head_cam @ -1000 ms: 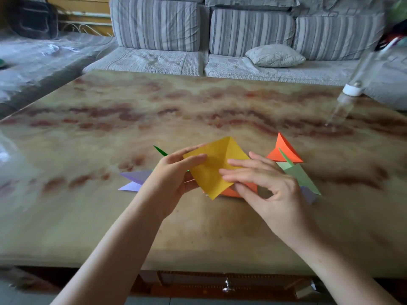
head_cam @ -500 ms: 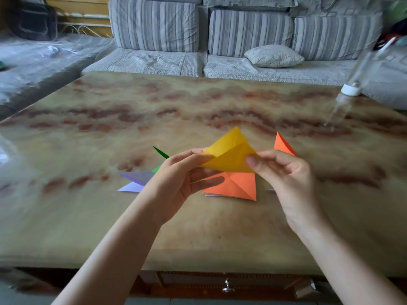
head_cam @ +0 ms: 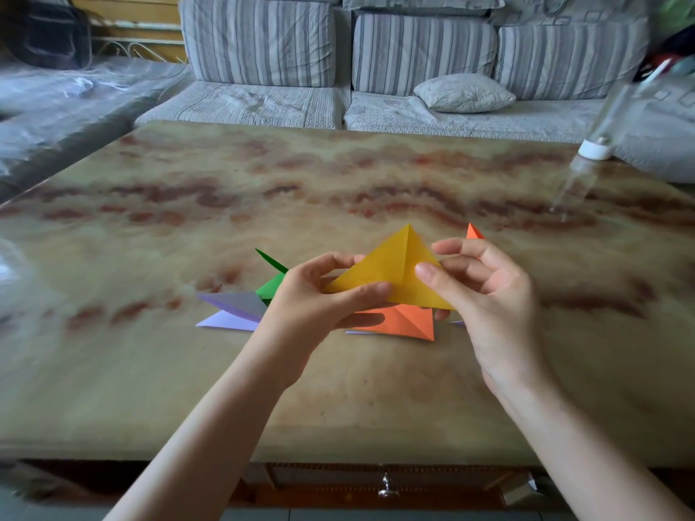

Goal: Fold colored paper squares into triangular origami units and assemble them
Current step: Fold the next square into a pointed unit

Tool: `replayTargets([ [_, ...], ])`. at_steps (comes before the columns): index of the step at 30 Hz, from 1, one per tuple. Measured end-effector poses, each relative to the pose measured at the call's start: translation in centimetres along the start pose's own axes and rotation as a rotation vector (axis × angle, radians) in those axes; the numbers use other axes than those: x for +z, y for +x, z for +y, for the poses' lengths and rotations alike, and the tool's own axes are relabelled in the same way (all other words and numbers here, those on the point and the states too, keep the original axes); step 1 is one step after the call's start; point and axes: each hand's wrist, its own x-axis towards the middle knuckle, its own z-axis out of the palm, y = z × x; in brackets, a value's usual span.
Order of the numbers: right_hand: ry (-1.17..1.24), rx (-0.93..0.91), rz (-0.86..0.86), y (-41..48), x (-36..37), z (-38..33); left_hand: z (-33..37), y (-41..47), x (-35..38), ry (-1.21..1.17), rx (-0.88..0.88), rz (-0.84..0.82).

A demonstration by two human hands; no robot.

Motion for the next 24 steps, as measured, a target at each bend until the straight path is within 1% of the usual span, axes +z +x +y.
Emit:
replayTargets([
  [5, 0.027, -0.021, -0.027, -0.17, 0.04, -0.19, -0.26, 0.03, 0.07, 0.002, 0.04, 0.055],
  [12, 0.028, -0.039, -0.054, -0.31, 0.07, -0.16, -0.34, 0.01, -0.51, -0.098, 0.067, 0.066],
  [16, 0.032, -0.033, -0.043, -0.24, 0.07, 0.07, -0.4, -0.07, -0.63, -0.087, 0.083, 0.073],
  [24, 0.051, -0.045, -0.018, -0.36, 0.2, 0.49, -0.16, -0.08, -0.42, -0.174, 0.112, 0.101],
])
